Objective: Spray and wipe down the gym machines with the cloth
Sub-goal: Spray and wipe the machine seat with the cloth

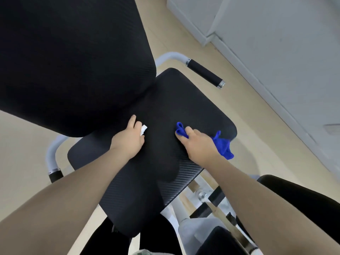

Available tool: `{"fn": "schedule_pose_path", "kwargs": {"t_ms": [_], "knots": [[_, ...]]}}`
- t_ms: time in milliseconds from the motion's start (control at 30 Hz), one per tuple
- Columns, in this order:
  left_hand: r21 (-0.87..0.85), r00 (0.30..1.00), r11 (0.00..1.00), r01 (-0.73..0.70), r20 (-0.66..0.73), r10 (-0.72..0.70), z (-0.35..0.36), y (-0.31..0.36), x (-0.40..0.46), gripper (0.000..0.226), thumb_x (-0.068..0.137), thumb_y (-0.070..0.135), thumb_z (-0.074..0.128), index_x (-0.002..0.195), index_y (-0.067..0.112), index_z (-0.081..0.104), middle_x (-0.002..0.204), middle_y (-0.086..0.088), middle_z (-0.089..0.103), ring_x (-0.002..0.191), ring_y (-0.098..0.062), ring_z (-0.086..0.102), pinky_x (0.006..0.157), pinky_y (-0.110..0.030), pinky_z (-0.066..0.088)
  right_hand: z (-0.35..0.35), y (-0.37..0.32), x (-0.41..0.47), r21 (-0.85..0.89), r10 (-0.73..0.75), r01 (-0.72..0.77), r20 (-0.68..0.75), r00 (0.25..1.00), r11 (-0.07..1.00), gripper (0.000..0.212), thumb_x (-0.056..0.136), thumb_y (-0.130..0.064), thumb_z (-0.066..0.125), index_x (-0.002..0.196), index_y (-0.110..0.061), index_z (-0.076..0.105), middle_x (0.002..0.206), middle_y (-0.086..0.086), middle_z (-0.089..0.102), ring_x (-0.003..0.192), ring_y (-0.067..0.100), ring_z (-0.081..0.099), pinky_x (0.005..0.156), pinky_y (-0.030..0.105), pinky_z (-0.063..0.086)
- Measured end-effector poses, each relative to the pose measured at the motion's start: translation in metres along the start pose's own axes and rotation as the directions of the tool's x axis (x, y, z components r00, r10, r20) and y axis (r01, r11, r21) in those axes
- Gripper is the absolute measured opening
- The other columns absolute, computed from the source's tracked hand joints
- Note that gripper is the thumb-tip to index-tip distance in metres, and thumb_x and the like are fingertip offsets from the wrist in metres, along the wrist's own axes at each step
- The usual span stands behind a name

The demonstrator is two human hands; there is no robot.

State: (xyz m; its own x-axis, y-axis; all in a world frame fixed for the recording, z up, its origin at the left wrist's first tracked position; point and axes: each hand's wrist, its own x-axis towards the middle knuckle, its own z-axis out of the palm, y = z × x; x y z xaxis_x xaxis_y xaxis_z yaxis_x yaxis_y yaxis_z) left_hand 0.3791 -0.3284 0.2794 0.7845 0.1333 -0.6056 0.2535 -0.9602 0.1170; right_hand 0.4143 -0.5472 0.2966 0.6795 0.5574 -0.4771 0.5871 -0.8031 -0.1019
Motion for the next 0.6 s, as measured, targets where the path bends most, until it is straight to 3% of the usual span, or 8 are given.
{"fn": "schedule_pose_path", "kwargs": {"t_ms": [67, 133, 200, 300, 400, 500, 533, 600], "knots": [[-0.006, 0.999, 0.999, -0.034, 0.037, 0.034, 0.002, 0.001, -0.005, 0.045, 0.096, 0.035, 0.044, 0.135, 0.015, 0.033, 0.159, 0.001, -0.001, 0.069, -0.027, 0.060, 0.057, -0.030, 0.045, -0.009, 0.035, 0.000, -0.074, 0.070, -0.071, -0.026, 0.997, 0.995, 0.056, 0.090, -0.012, 0.043, 0.143, -0.022, 0.029, 0.126, 0.012, 0.036, 0.105, 0.031, 0.044, 0.079, 0.037, 0.039], [-0.013, 0.996, 0.998, -0.057, 0.075, 0.057, 0.006, 0.000, -0.008, 0.060, 0.092, 0.045, 0.049, 0.141, 0.019, 0.026, 0.159, 0.002, -0.006, 0.074, -0.026, 0.062, 0.060, -0.032, 0.050, -0.012, 0.068, -0.001, -0.012, 0.288, -0.290, -0.091, 0.953, 0.957, 0.058, 0.088, -0.008, 0.045, 0.142, -0.021, 0.033, 0.127, 0.015, 0.037, 0.106, 0.034, 0.044, 0.084, 0.040, 0.040], [-0.039, 0.994, 0.997, -0.062, 0.087, 0.065, 0.010, -0.001, -0.008, 0.075, 0.085, 0.053, 0.056, 0.143, 0.020, 0.022, 0.158, 0.004, -0.010, 0.075, -0.025, 0.062, 0.061, -0.032, 0.050, -0.004, 0.074, -0.002, 0.079, 0.384, -0.376, -0.165, 0.909, 0.923, 0.058, 0.086, -0.003, 0.047, 0.141, -0.017, 0.036, 0.124, 0.017, 0.040, 0.102, 0.035, 0.045, 0.082, 0.041, 0.040], [-0.102, 0.996, 0.993, -0.058, 0.067, 0.065, 0.016, -0.005, -0.009, 0.081, 0.079, 0.056, 0.061, 0.142, 0.022, 0.024, 0.158, 0.009, -0.010, 0.078, -0.025, 0.062, 0.063, -0.033, 0.051, 0.018, 0.037, -0.010, 0.169, 0.395, -0.367, -0.185, 0.900, 0.915, 0.054, 0.078, 0.000, 0.055, 0.132, -0.009, 0.048, 0.107, 0.019, 0.050, 0.085, 0.036, 0.051, 0.064, 0.037, 0.038], [-0.092, 0.997, 0.995, -0.048, 0.062, 0.054, 0.014, -0.003, -0.012, 0.081, 0.081, 0.056, 0.060, 0.144, 0.023, 0.021, 0.157, 0.009, -0.011, 0.081, -0.026, 0.063, 0.065, -0.034, 0.053, 0.032, -0.012, -0.031, 0.147, 0.275, -0.249, -0.199, 0.940, 0.957, 0.059, 0.061, -0.003, 0.071, 0.119, -0.010, 0.061, 0.088, 0.015, 0.055, 0.065, 0.031, 0.053, 0.051, 0.031, 0.036], [-0.074, 0.996, 0.997, -0.035, 0.074, 0.040, 0.008, 0.005, -0.014, 0.080, 0.083, 0.053, 0.059, 0.144, 0.020, 0.020, 0.158, 0.006, -0.010, 0.085, -0.027, 0.063, 0.065, -0.034, 0.051, 0.029, -0.010, -0.041, 0.118, 0.023, -0.014, -0.081, 0.996, 0.993, 0.058, 0.080, -0.007, 0.057, 0.136, -0.018, 0.045, 0.108, 0.014, 0.049, 0.088, 0.033, 0.053, 0.065, 0.035, 0.041], [-0.074, 0.996, 0.997, -0.029, 0.080, 0.034, 0.007, 0.006, -0.013, 0.079, 0.083, 0.051, 0.060, 0.144, 0.019, 0.020, 0.158, 0.005, -0.010, 0.086, -0.028, 0.063, 0.067, -0.035, 0.052, 0.027, 0.003, -0.039, 0.142, 0.037, -0.024, -0.090, 0.995, 0.990, 0.056, 0.084, -0.009, 0.053, 0.138, -0.023, 0.043, 0.112, 0.014, 0.046, 0.094, 0.034, 0.052, 0.070, 0.036, 0.042], [-0.083, 0.996, 0.996, -0.016, 0.091, 0.023, 0.008, 0.006, -0.012, 0.079, 0.083, 0.049, 0.061, 0.143, 0.018, 0.021, 0.158, 0.004, -0.009, 0.089, -0.029, 0.063, 0.071, -0.036, 0.053, 0.017, 0.032, -0.032, 0.231, 0.250, -0.215, -0.132, 0.959, 0.949, 0.050, 0.091, -0.014, 0.046, 0.138, -0.029, 0.041, 0.116, 0.013, 0.042, 0.102, 0.034, 0.049, 0.080, 0.037, 0.044]]}}
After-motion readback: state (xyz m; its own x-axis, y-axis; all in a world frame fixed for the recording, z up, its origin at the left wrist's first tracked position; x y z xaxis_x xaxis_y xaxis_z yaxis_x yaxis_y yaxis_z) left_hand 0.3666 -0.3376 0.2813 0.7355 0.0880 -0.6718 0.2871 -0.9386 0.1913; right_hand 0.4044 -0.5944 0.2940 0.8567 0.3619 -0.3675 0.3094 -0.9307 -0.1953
